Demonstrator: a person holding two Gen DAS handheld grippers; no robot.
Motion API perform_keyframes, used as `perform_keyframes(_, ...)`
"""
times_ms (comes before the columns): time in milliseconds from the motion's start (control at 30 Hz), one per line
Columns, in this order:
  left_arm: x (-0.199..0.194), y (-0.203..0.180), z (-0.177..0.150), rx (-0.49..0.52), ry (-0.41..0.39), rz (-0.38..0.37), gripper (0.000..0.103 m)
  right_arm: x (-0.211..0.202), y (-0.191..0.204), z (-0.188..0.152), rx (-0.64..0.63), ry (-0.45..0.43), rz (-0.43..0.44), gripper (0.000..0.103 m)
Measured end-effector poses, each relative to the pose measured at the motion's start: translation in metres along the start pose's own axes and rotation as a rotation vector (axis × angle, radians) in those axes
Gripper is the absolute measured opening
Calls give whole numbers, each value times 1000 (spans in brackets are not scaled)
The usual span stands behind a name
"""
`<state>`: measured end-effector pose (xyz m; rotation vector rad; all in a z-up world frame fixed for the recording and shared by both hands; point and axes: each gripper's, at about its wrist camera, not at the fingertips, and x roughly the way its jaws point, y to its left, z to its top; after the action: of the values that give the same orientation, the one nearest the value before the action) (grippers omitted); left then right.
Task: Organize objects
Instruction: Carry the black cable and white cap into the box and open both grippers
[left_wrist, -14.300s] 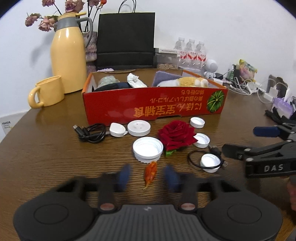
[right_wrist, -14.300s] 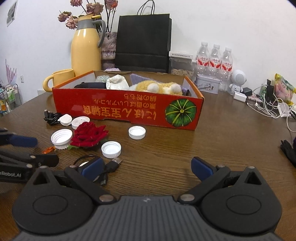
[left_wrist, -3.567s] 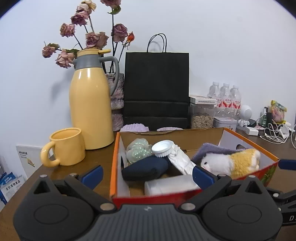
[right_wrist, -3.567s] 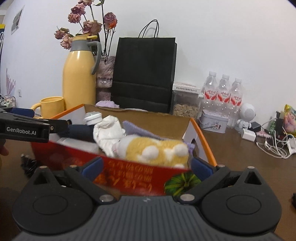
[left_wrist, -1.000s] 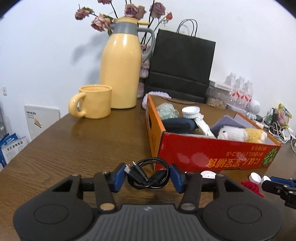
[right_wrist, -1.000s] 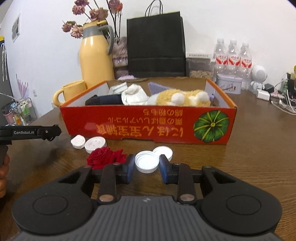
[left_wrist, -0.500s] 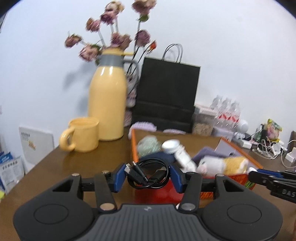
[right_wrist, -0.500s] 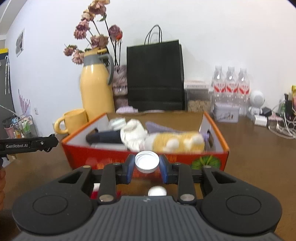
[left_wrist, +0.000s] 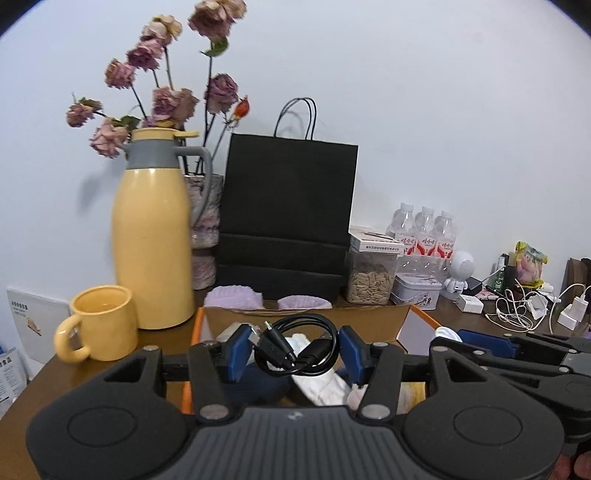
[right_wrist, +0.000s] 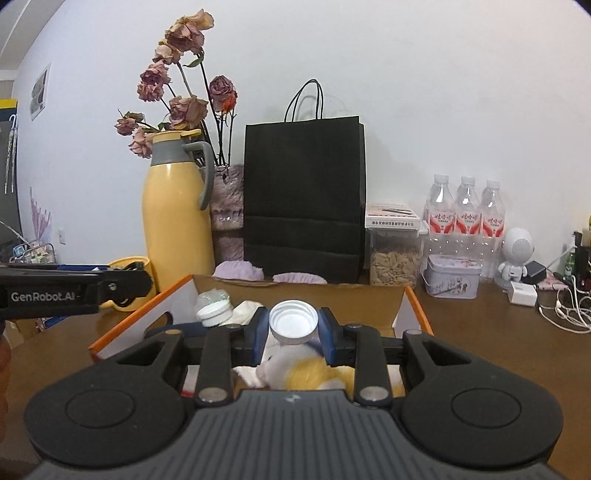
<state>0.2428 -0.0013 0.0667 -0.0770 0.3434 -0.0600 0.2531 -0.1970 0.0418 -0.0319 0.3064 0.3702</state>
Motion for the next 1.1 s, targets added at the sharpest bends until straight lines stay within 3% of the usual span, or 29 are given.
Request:
perform_keyframes(367,66,-11,11,10,31,3,50,50,-23,4,-2,26,-19,29)
perform_keyframes(700,97,-12,11,54,55,16,54,85,-33,0,-15,94,-9,30)
perform_keyframes(733,99,-12,10,58,56,21,64,87,-33,-1,-20,103,-13,38)
perform_keyframes(767,99,-11,9,57,51,26,82,89,-33,-1,-29,114,-24,45)
perform_keyframes(833,99,-8,8,54,36,40,103,91,-32,-3,-43,116,-42,77)
perform_keyframes(933,98,-4,8,37,21,59,103,90,-32,-5,-49,118,-46,101)
perform_keyframes(1100,98,0,9,20,26,66,103,87,-33,-5,-42,110,-39,103)
